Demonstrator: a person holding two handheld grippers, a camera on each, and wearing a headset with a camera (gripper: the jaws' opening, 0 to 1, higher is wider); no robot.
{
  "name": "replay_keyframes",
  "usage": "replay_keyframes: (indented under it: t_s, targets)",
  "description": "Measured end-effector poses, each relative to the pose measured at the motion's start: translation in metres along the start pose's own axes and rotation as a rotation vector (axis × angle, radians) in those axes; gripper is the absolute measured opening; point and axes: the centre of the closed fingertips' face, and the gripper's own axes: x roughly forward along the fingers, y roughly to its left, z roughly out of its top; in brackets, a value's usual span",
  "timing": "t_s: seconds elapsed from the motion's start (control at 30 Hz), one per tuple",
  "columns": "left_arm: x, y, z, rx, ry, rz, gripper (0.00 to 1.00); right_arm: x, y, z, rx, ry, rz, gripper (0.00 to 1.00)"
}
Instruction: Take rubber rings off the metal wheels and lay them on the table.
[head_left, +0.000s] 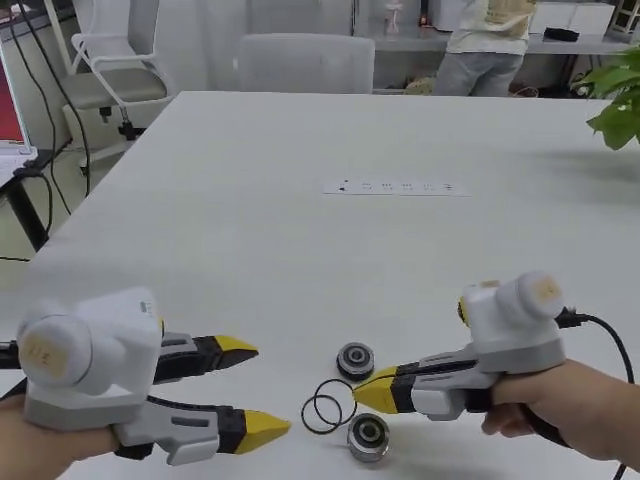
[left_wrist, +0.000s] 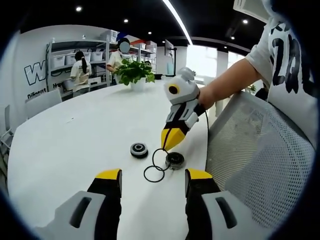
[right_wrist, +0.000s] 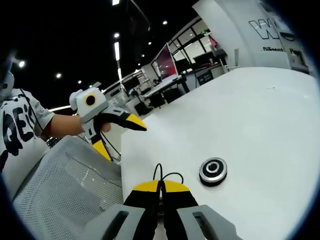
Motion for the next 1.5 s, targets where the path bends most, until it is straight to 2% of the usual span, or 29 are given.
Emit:
replay_keyframes:
  t_s: [0.6,0.77,0.93,1.5]
  targets:
    - [-0.006,0.003,-0.005,-0.015,0.006,0.024,0.48,0.020,-0.008,-0.012,0.003,0.047,-0.013,0.00]
    - [-0.007,0.003,-0.006,-0.014,0.012,0.026,0.47,0.022,-0.011,-0.014,0.004,0.053,-0.022,0.00]
    - [-0.007,0.002,-0.007,-0.017,0.015,0.026,0.47,0.022,-0.019,-0.018,0.011,0.059,-0.053,0.00]
    - [-0.003,0.002,-0.007,-0.009,0.023,0.013,0.47,0.023,-0.028,-0.016,0.001,0.054,-0.108,0.00]
